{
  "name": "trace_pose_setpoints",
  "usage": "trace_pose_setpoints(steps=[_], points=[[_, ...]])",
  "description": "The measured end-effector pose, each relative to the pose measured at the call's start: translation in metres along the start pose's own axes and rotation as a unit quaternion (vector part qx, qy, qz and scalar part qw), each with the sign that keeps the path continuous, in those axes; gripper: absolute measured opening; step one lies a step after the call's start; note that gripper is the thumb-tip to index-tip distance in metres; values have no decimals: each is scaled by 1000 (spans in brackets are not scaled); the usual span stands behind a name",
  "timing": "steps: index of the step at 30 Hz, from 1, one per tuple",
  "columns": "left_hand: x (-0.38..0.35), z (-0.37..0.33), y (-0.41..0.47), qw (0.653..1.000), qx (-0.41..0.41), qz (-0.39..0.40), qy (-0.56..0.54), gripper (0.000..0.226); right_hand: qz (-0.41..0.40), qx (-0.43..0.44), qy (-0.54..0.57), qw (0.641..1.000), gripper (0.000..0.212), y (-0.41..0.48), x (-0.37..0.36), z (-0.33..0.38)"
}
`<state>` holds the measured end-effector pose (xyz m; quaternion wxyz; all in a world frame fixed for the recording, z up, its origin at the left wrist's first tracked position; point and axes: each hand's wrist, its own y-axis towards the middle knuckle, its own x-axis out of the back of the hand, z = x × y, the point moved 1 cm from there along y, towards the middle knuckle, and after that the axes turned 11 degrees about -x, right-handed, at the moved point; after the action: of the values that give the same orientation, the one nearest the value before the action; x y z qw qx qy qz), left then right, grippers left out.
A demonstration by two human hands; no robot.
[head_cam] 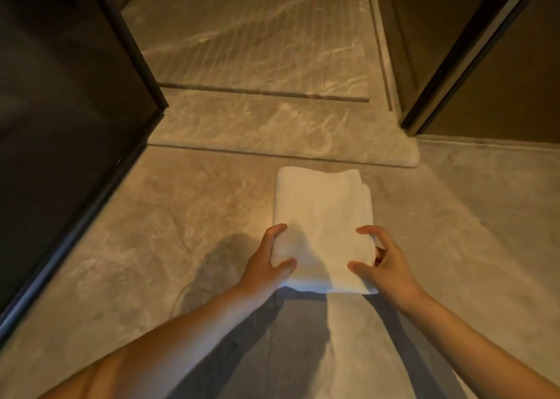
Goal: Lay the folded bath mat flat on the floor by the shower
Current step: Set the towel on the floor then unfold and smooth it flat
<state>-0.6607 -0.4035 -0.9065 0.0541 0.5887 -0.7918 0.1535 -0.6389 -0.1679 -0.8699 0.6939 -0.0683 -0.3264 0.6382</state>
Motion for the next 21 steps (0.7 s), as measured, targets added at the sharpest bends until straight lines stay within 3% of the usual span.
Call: trace_pose_setpoints(steps=[3, 4, 6, 8, 10, 13, 21], points=[[3, 5, 5, 998, 30, 33, 39, 61, -9, -21, -43, 999, 54, 8, -1, -7], [7, 0, 8, 992, 37, 49, 107, 63, -31, -8, -95, 995, 54, 9, -1, -4], [11, -11, 22, 943, -15, 43, 329, 70, -134, 68, -234, 960, 58, 16, -3, 6], [4, -25, 39, 881, -137, 2, 452, 68, -181, 158, -316, 918, 62, 23, -19, 22], [-11, -29, 51, 855, -208, 19, 474, 61, -161, 185, -369, 896, 62, 34, -40, 28], [-26, -12, 61, 840, -200, 77, 499, 60, -126, 147, -417, 888, 59, 51, -58, 10], [-27, 6, 70, 847, -215, 65, 482, 60, -145, 167, -399, 890, 58, 63, -61, -9]])
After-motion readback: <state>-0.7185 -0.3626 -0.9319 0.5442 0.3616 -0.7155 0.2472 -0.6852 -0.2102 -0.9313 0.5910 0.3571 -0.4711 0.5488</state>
